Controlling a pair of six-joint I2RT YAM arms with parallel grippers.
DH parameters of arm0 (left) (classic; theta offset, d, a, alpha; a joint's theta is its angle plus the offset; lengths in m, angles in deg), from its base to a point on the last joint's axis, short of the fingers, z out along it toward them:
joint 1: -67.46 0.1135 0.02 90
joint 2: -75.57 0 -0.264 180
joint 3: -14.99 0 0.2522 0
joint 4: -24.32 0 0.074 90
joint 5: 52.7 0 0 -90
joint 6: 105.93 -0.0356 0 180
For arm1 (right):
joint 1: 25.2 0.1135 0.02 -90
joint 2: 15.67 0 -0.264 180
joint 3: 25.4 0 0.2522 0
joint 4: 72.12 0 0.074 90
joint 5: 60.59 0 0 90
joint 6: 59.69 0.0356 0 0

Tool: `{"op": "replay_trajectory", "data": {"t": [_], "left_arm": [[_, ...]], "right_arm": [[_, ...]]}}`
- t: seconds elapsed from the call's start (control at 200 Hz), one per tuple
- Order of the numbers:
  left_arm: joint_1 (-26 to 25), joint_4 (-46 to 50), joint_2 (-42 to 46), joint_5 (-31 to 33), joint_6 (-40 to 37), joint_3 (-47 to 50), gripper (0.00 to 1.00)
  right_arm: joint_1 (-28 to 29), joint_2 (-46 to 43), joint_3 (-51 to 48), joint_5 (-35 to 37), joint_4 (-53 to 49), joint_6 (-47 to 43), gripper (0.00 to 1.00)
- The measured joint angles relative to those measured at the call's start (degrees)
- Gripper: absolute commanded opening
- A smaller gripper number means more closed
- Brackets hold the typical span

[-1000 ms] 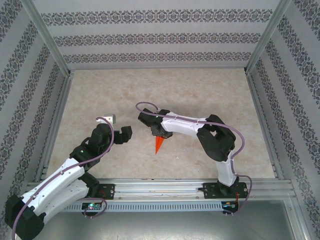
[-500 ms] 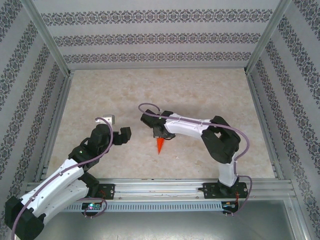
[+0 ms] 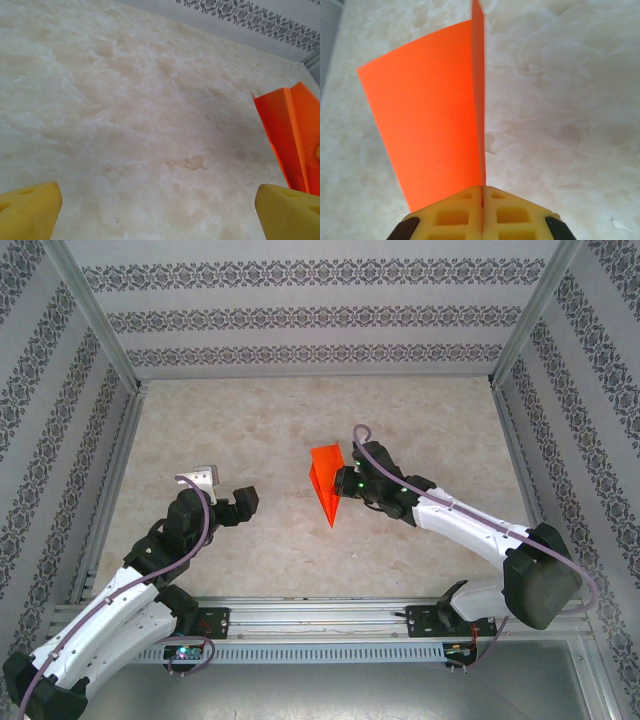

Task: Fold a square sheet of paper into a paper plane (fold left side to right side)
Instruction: Turn over the paper plane at the center of the table.

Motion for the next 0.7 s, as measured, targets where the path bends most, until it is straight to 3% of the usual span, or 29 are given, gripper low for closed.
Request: {"op": "replay_trajectory", "data": {"t": [0.1,0.295,0.699], "left_arm": [[0.3,0.0,0.3,-0.5,1.4,0.0,0.99],[0.3,-0.1,0.3,-2.2,3.8,0.0,0.99],[0.4,-0.1,0.1,-4.7,6.3,0.3,0.97]], "right_arm": [[-3.2,0.6,-4.7,-9.2,7.9,0.0,0.0],[-3.6,5.7,-6.6,-20.4,20.3,0.0,0.0],[-3.6,25.8,-8.2,-25.0,37.3,0.6,0.0]]}}
